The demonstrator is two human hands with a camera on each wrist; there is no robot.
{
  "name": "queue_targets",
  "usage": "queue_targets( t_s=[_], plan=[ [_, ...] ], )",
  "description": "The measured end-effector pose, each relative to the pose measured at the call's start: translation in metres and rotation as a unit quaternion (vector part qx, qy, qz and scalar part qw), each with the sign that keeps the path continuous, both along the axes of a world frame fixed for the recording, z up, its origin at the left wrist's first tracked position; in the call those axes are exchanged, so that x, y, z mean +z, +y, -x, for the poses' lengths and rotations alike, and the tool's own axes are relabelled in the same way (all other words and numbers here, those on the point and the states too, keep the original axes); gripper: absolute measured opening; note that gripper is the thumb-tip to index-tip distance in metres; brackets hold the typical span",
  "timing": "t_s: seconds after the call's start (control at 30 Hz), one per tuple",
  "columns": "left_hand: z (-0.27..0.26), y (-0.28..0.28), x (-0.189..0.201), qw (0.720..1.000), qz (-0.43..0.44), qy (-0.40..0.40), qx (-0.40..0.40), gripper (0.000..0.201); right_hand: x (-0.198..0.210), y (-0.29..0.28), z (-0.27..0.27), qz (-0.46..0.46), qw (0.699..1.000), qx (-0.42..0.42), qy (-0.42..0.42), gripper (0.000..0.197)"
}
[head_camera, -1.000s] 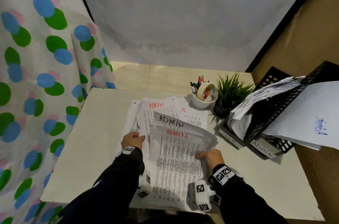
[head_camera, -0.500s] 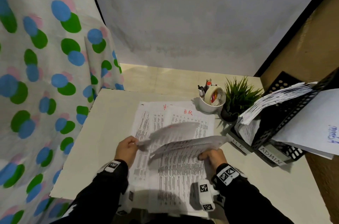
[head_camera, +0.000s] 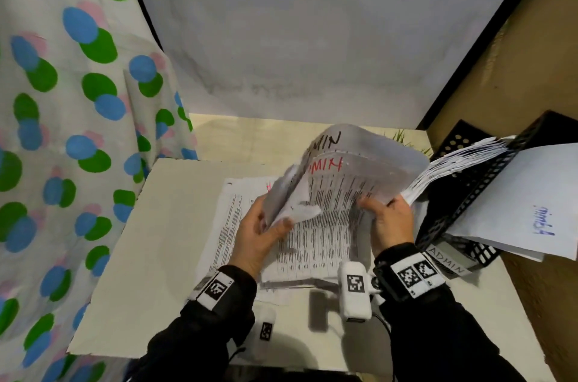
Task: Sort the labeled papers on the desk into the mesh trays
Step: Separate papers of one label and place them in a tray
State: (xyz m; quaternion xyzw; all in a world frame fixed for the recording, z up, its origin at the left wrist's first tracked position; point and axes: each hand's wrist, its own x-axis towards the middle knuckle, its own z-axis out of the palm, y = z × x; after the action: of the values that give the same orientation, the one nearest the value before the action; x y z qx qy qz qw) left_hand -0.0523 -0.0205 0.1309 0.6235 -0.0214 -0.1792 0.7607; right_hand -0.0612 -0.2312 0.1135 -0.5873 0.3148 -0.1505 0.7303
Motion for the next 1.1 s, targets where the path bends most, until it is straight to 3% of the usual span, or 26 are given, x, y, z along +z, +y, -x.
queue_targets(
  t_s=[0.07,0.2,0.33,0.43,0.6,0.8,0.9,1.03,1.1],
  plan=[
    [0.006,-0.007,0.007,1.000,-0.021,-0.006,0.017,0.053,0.015,0.006,0.007,0.023,0.999,0.000,-0.024,0.022],
    [0.012,-0.010,-0.014,0.994,-0.098,0.017,0.041,0.052,0.008,0.019,0.028,0.042,0.998,0.046,-0.002,0.023],
    [0.010,-0.013,-0.038,0.977,-0.195,0.028,0.080,0.025,-0.018,0.029,0.040,0.042,0.995,0.088,0.035,0.031],
    [-0.005,-0.008,-0.040,0.974,-0.161,0.044,0.153,0.019,-0.020,0.021,0.036,0.079,0.988,0.126,0.042,0.026],
    [-0.032,0.002,-0.016,0.972,-0.095,0.017,0.214,0.008,-0.019,0.001,0.028,0.030,0.980,0.182,0.080,0.012],
    [-0.030,0.000,0.002,0.988,-0.066,-0.015,0.139,0.013,-0.013,0.002,0.026,0.044,0.976,0.197,0.083,0.024],
    [-0.025,-0.002,0.007,0.985,-0.100,-0.053,0.128,0.014,0.002,0.007,0.024,0.070,0.980,0.179,0.045,0.033],
    [-0.013,-0.002,-0.001,0.986,-0.125,-0.088,0.072,0.026,0.011,0.013,0.027,-0.001,0.995,0.099,0.013,0.030],
    [-0.005,-0.001,-0.015,0.985,-0.142,-0.077,0.059,0.020,0.008,0.018,0.033,-0.028,0.995,0.094,0.027,0.032]
  ],
)
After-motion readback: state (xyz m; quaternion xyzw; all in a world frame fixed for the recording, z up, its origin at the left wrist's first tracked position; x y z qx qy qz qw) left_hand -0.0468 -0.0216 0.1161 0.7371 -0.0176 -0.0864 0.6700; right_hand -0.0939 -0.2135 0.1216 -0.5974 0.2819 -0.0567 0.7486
